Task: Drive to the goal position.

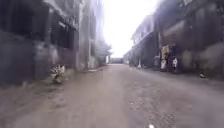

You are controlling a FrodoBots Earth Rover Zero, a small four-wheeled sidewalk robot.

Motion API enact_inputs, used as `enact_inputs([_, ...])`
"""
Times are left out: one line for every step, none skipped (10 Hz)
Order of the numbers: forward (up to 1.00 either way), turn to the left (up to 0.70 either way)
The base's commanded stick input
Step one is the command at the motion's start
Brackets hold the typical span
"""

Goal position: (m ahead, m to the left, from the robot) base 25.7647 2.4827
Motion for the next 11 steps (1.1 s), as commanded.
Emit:
enact_inputs([1.00,0.00])
enact_inputs([1.00,0.00])
enact_inputs([1.00,0.00])
enact_inputs([1.00,0.00])
enact_inputs([1.00,0.00])
enact_inputs([1.00,0.00])
enact_inputs([1.00,0.00])
enact_inputs([1.00,0.00])
enact_inputs([1.00,0.00])
enact_inputs([1.00,0.00])
enact_inputs([1.00,0.00])
